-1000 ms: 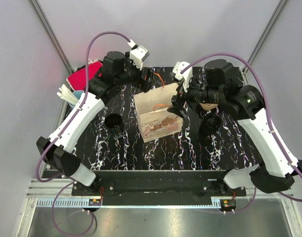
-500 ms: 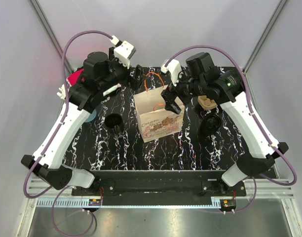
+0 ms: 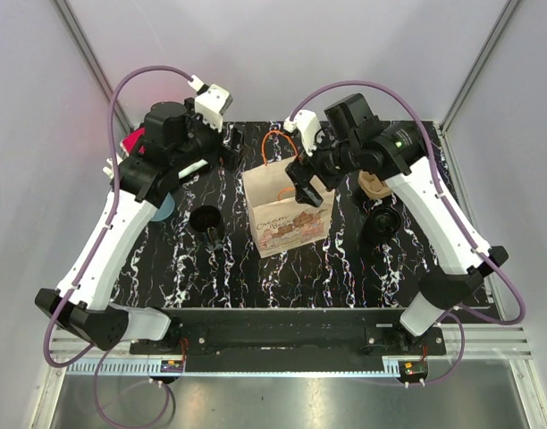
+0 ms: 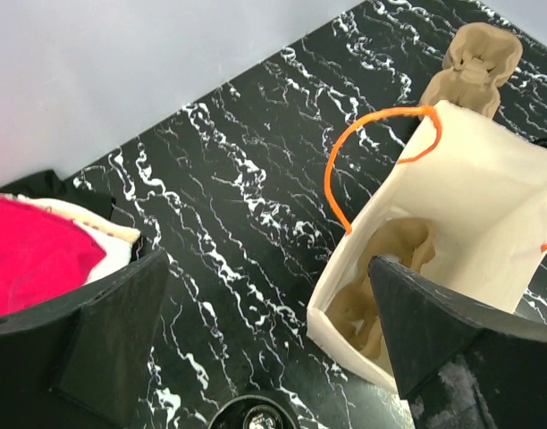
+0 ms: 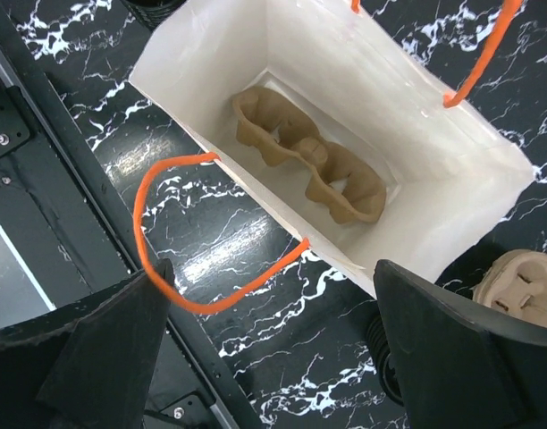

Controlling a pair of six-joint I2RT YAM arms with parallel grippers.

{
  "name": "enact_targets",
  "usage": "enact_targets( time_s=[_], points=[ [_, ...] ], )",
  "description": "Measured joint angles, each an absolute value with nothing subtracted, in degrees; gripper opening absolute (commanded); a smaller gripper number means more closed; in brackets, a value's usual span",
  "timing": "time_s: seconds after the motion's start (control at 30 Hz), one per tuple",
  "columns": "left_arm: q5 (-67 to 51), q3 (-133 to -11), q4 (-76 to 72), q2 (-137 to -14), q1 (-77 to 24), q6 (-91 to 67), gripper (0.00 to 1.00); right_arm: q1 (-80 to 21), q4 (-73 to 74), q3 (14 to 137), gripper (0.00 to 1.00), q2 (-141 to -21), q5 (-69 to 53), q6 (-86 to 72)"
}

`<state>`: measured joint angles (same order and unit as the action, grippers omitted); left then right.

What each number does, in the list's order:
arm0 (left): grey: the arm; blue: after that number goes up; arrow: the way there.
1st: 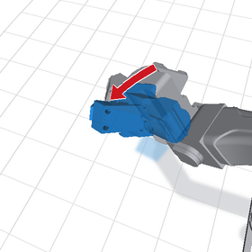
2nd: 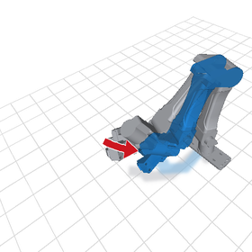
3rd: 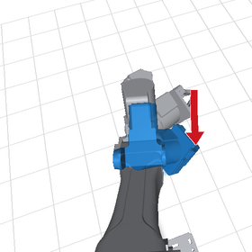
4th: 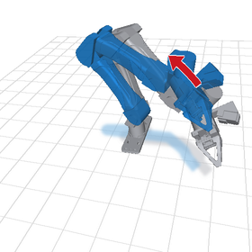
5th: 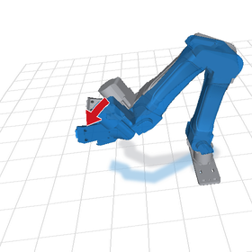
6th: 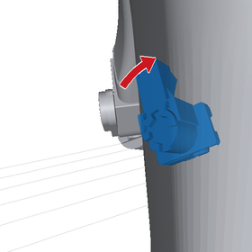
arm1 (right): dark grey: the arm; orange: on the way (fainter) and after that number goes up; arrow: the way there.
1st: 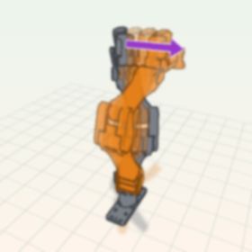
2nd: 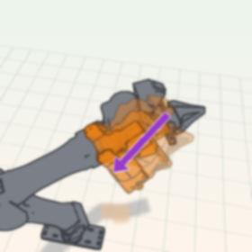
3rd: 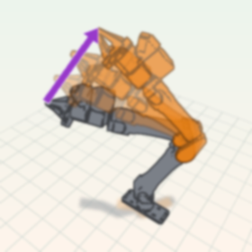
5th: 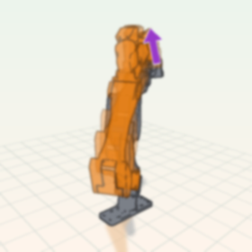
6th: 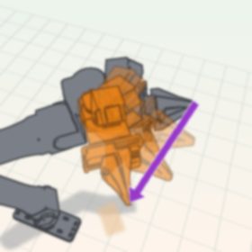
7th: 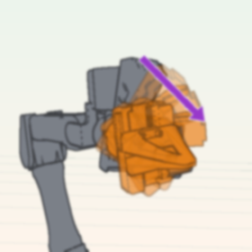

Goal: Pack the takeout coffee

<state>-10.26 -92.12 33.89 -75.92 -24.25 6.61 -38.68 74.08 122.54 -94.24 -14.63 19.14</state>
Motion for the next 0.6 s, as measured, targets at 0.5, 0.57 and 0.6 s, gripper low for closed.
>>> enact_targets(
  time_s=[0.5, 0.57, 0.6],
  points=[
    [-13.19, -91.24, 34.2, -75.11, -23.66, 5.28, 0.99, -38.68, 76.25, 122.91, 1.0, -96.55, -16.16, 17.93],
    [-13.56, -91.24, 34.2, -75.16, -23.66, 4.93, 0.99, -38.7, 76.27, 122.91, 1.0, -96.55, -16.19, 17.91],
    [-13.74, -91.24, 34.2, -75.16, -23.66, 4.84, 0.99, -38.68, 76.27, 122.91, 1.0, -96.55, -16.16, 17.89]
  ],
)
